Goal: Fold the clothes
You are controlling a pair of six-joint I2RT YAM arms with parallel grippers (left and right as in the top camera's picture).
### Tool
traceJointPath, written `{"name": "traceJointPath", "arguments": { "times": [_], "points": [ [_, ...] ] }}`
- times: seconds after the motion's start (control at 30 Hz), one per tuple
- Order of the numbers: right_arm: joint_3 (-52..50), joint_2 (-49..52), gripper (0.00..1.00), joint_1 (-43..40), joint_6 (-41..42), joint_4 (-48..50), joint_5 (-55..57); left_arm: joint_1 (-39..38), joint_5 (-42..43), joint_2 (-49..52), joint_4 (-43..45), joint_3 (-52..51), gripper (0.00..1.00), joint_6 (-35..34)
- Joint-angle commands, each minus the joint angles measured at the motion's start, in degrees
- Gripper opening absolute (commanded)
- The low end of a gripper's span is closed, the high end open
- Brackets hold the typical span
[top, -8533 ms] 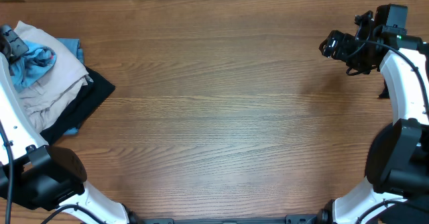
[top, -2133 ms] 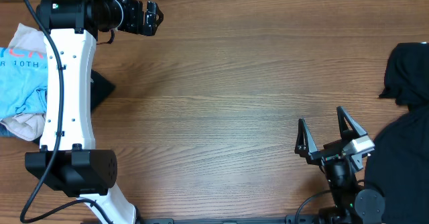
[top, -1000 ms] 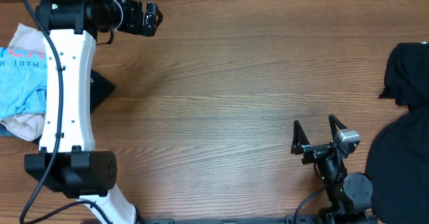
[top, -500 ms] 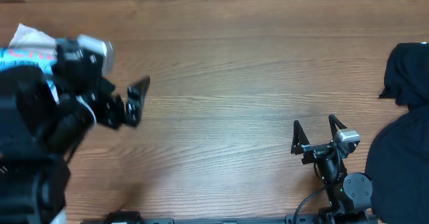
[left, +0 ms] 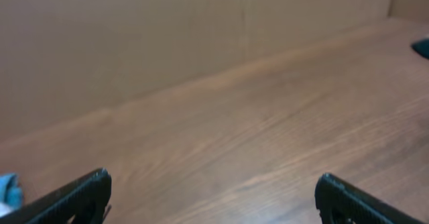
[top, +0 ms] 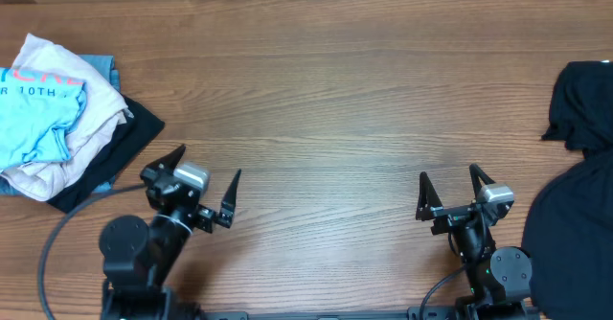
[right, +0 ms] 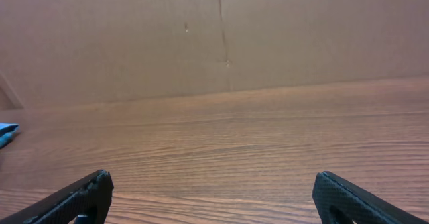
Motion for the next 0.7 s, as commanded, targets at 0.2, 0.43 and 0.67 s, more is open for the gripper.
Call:
{"name": "traceJointPath", "arguments": {
  "times": [0.2, 0.43, 0.67],
  "points": [
    [-0.59, -0.61, 1.0, -0.26, 0.22, 0.31, 0.37, -0.2, -5.62, -12.09, 16.33, -20.96, 1.0, -12.22],
    [-0.59, -0.61, 1.0, -0.26, 0.22, 0.28, 0.37, -0.52, -19.76, -21.11, 9.9, -24.83, 1.0, -21.16],
    [-0.59, -0.61, 1.0, -0.26, 0.22, 0.31, 0.37, -0.55, -23.45, -24.09, 8.61, -24.83, 1.0, -22.27]
  ]
}}
